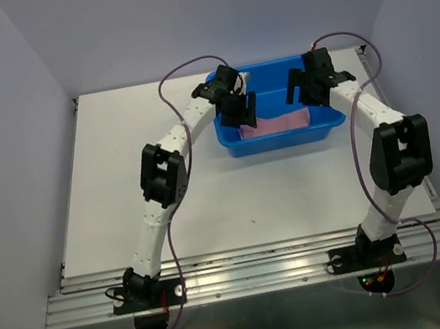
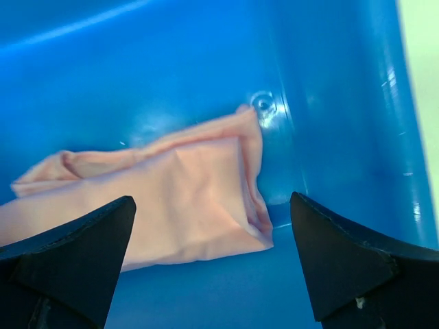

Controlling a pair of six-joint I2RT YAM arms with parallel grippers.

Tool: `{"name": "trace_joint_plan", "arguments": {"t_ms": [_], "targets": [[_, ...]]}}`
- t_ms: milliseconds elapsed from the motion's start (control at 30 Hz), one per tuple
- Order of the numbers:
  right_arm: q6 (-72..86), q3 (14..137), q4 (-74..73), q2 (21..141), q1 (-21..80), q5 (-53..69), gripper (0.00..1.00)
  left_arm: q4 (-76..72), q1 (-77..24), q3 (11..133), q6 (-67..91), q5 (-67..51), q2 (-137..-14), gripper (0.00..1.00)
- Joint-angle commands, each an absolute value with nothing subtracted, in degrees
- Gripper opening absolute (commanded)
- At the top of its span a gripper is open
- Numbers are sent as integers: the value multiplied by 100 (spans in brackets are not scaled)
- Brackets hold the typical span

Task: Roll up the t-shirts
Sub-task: Place the T-shirt in the bin, then reset both arms

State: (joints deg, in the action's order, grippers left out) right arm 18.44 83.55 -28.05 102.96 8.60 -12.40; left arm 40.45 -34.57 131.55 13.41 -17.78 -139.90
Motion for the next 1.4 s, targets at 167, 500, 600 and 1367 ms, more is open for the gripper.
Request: {"name": "trace_joint_plan", "arguments": {"t_ms": [167, 500, 600, 1367], "targets": [[2179, 8754, -2883, 9204, 861, -1939, 100, 4315, -3533, 13808, 835, -477, -12737, 77], [2452, 8061, -3225, 8043, 861, -3506, 100, 3956, -3516, 12825, 571, 641, -11252, 83], [2540, 7526, -3331, 7438, 861, -3630, 100, 3640, -3498, 12097, 580, 1236, -10488, 85], [3533, 5573, -3858, 5925, 861, -3630, 100, 1635, -3085, 7753, 1634, 1756, -7462, 86]]}}
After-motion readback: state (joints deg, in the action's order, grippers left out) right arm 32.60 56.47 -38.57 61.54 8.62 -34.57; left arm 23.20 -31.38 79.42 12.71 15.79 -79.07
